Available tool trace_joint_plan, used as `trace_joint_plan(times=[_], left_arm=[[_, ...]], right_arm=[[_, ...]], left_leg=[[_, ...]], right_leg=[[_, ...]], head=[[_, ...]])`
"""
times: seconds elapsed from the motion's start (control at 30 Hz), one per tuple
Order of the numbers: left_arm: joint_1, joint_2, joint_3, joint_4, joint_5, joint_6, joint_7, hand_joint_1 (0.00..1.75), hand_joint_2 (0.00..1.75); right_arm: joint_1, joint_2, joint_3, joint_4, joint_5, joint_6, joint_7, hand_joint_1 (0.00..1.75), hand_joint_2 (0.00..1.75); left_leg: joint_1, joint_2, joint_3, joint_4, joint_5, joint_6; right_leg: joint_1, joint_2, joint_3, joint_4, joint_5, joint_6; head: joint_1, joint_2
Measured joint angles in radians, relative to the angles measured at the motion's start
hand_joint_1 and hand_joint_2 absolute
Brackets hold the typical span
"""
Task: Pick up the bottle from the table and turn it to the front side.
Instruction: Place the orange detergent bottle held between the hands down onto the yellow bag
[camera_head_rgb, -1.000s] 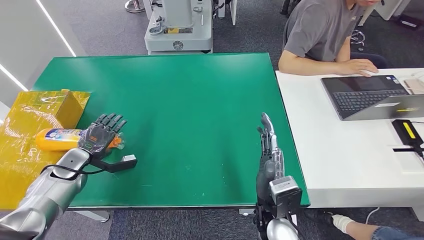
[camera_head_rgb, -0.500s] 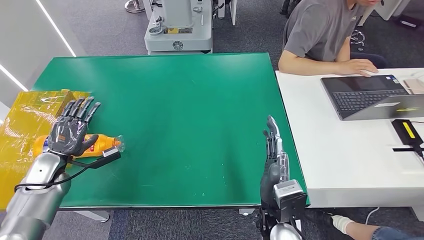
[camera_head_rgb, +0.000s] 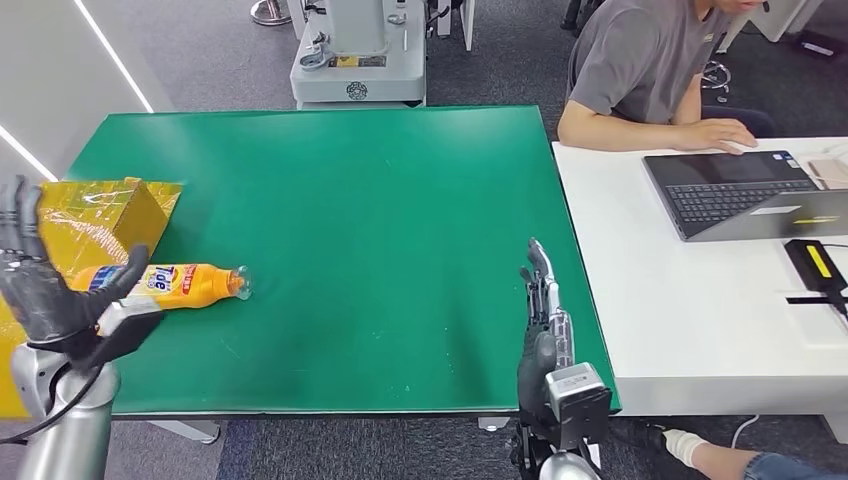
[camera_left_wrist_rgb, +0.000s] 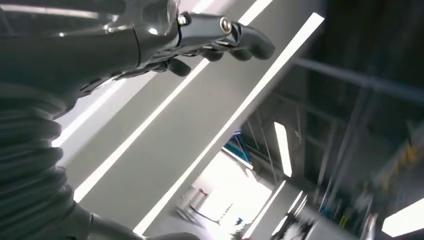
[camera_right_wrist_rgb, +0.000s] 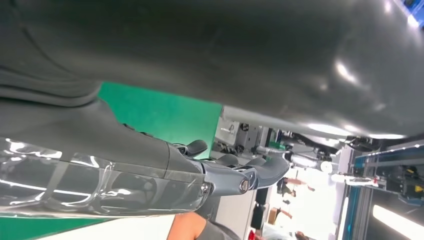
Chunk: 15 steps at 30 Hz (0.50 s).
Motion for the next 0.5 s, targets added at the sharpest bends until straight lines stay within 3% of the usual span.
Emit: trace_joint_plan(times=[0.07, 0.2, 0.27, 0.37, 0.5], left_arm=[[0.003, -0.043, -0.044, -0.075, 0.293, -0.051, -0.001, 0.0, 1.75], [0.057, -0.186, -0.089, -0.247, 0.996, -0.299, 0.001, 0.0, 1.75], [0.103, -0.247, -0.093, -0.316, 1.192, -0.357, 0.005, 0.0, 1.75], [0.16, -0.309, -0.097, -0.378, 1.292, -0.403, 0.007, 0.0, 1.75], [0.185, -0.351, -0.106, -0.395, 1.237, -0.433, 0.0, 0.0, 1.75]], right_arm=[[-0.003, 0.001, 0.002, 0.003, -0.009, 0.007, 0.0, 0.0, 0.0], [-0.025, 0.001, 0.014, 0.017, -0.027, 0.023, -0.004, 0.0, 0.0], [-0.039, 0.001, 0.024, 0.024, -0.032, 0.024, -0.003, 0.0, 0.0], [-0.061, 0.001, 0.041, 0.033, -0.031, 0.02, 0.006, 0.0, 0.0], [-0.081, 0.001, 0.057, 0.043, -0.019, 0.006, 0.019, 0.0, 0.0]], left_leg=[[0.0, -0.001, 0.0, 0.0, 0.0, 0.0], [-0.001, 0.0, 0.0, 0.0, -0.001, 0.001], [-0.001, 0.001, 0.0, 0.0, -0.001, 0.002], [0.0, 0.0, 0.0, 0.001, -0.001, 0.002], [0.0, -0.001, 0.0, 0.0, -0.001, 0.002]], right_leg=[[0.0, -0.001, 0.001, 0.0, 0.0, 0.0], [-0.001, 0.0, 0.002, 0.0, 0.0, 0.0], [-0.001, 0.001, 0.001, 0.0, 0.0, 0.001], [-0.001, 0.0, 0.001, -0.001, 0.0, 0.001], [0.0, -0.001, 0.001, 0.0, -0.001, 0.001]], head=[[0.0, 0.0], [0.0, 0.0], [0.0, 0.0], [0.0, 0.0], [0.0, 0.0]])
